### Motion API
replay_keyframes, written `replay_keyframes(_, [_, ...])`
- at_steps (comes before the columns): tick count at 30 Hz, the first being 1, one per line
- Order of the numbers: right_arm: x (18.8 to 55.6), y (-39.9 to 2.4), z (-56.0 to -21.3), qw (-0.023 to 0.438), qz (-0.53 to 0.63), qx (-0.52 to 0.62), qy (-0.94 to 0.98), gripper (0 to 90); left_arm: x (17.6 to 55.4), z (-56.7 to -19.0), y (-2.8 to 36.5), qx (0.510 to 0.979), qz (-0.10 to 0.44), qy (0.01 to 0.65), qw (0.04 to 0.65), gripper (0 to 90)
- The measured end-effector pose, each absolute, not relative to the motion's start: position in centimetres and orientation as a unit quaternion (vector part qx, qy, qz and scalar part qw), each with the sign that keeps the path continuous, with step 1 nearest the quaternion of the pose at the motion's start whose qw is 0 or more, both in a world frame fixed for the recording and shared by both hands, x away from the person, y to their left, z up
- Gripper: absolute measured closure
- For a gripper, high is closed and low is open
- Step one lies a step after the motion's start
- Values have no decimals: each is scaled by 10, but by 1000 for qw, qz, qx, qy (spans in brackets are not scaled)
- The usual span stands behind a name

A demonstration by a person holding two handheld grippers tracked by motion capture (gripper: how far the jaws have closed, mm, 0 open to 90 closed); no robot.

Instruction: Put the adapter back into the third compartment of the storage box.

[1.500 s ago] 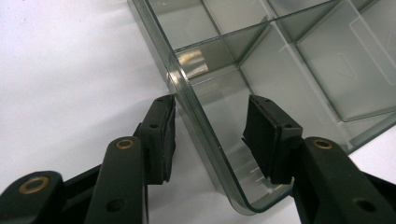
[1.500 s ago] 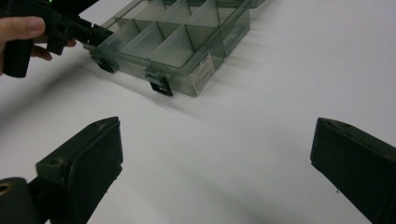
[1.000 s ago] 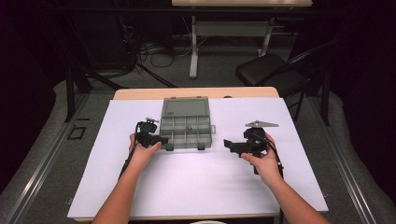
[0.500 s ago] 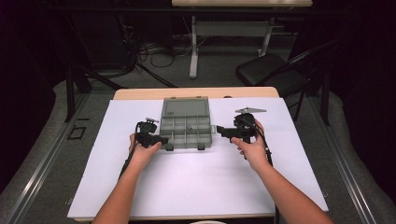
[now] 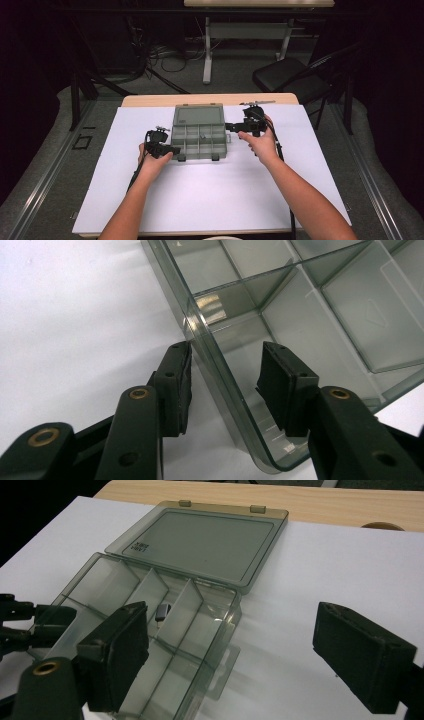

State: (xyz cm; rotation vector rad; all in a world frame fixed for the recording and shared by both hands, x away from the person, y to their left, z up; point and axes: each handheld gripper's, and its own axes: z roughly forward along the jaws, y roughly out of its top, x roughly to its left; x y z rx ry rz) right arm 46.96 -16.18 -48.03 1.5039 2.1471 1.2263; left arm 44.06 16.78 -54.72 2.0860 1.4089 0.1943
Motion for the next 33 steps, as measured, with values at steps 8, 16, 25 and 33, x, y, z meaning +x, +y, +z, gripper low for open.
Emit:
replay_keyframes(8, [488,-152,-475,118,411,529,733,147,441,-547,168,788,74,531,303,562])
replay_keyframes(16, [506,-142,-467,129,399,534,734,148,441,-547,168,787,75,532,303,562])
replay_keyframes(25, [533,-125,-454,137,380,543,737,148,441,-547,168,787,75,531,303,562])
replay_keyframes(33, [546,-112,-454,145,364,547,739,150,441,-547,168,788,72,531,304,562])
